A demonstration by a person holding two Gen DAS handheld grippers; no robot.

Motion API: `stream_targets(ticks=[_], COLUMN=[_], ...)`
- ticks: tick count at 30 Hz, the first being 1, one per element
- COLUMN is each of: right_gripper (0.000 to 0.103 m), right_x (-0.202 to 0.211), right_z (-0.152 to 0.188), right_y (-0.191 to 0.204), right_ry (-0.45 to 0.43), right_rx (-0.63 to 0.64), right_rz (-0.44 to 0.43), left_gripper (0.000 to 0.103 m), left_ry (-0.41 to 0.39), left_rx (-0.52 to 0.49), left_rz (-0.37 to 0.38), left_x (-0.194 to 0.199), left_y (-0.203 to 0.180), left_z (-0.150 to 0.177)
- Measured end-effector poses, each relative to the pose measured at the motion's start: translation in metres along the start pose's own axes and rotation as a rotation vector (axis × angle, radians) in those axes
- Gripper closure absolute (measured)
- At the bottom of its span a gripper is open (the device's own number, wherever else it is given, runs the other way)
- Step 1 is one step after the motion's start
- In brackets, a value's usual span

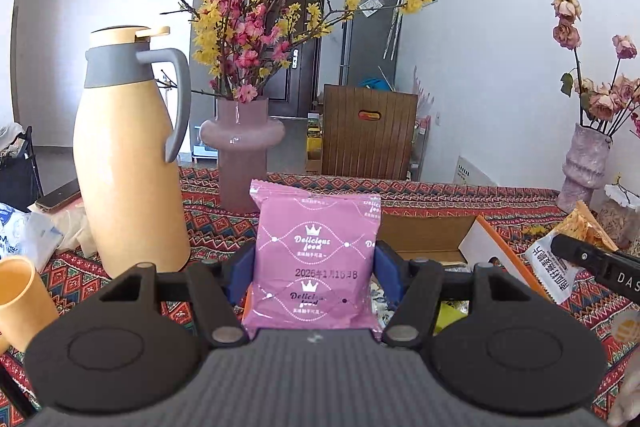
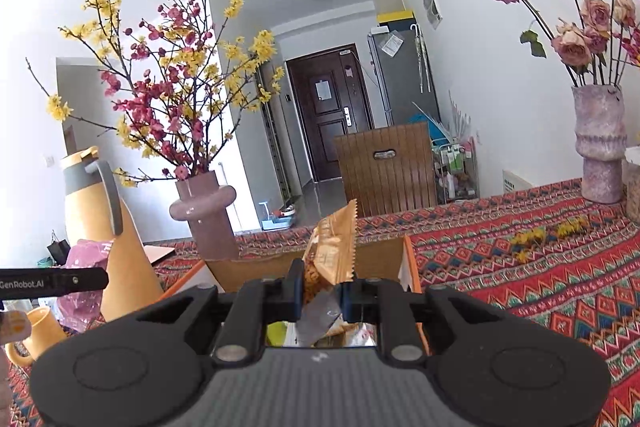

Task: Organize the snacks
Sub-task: 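Lift both held packets and carry them over the box, then open the left gripper over the box while the right lowers its orange packet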

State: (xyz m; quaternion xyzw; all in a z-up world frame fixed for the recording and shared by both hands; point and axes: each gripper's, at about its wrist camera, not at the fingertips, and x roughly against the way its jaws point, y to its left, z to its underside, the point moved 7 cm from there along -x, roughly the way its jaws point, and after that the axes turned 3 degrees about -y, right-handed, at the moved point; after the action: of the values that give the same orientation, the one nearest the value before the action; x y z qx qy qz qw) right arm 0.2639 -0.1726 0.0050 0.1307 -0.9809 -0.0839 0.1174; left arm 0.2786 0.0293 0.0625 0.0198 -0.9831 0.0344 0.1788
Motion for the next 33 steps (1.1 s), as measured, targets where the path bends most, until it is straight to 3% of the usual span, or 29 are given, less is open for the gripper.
stream_targets(ticks=[10,18,22,29,30,32,33], right_gripper=[0.086,0.086,0.086,0.083,0.083,0.08,0.067], right_x=[-0.046,-0.076,-0.08,-0.084,-0.085,-0.082,-0.08], right_z=[-0.01,0.015,0.023,0.036,0.036,0.037,0.036], right_y=[0.008,0.001,0.001,0.011,0.012,0.012,0.012], right_ry=[-0.011,0.041,0.056,0.087,0.089,0.088,0.083], right_rx=[-0.024,-0.062,-0.06,-0.006,-0.003,0.0,-0.001], right_rz=[-0.003,0.011,0.015,0.021,0.024,0.027,0.028], left_gripper=[0.04,0.04,0.04,0.039,0.037,0.016,0.011], left_ry=[-0.037,-0.036,0.001,-0.001,-0.013,-0.039,-0.056], left_rx=[0.022,0.024,0.03,0.032,0.034,0.04,0.042], left_rz=[-0.01,-0.042,-0.065,-0.054,-0.055,-0.06,-0.072], left_x=[-0.034,-0.069,-0.085,-0.086,-0.083,-0.076,-0.073], left_y=[-0.014,-0.017,-0.008,-0.005,-0.004,-0.004,-0.003], left_z=[-0.012,0.008,0.024,0.031,0.029,0.027,0.025])
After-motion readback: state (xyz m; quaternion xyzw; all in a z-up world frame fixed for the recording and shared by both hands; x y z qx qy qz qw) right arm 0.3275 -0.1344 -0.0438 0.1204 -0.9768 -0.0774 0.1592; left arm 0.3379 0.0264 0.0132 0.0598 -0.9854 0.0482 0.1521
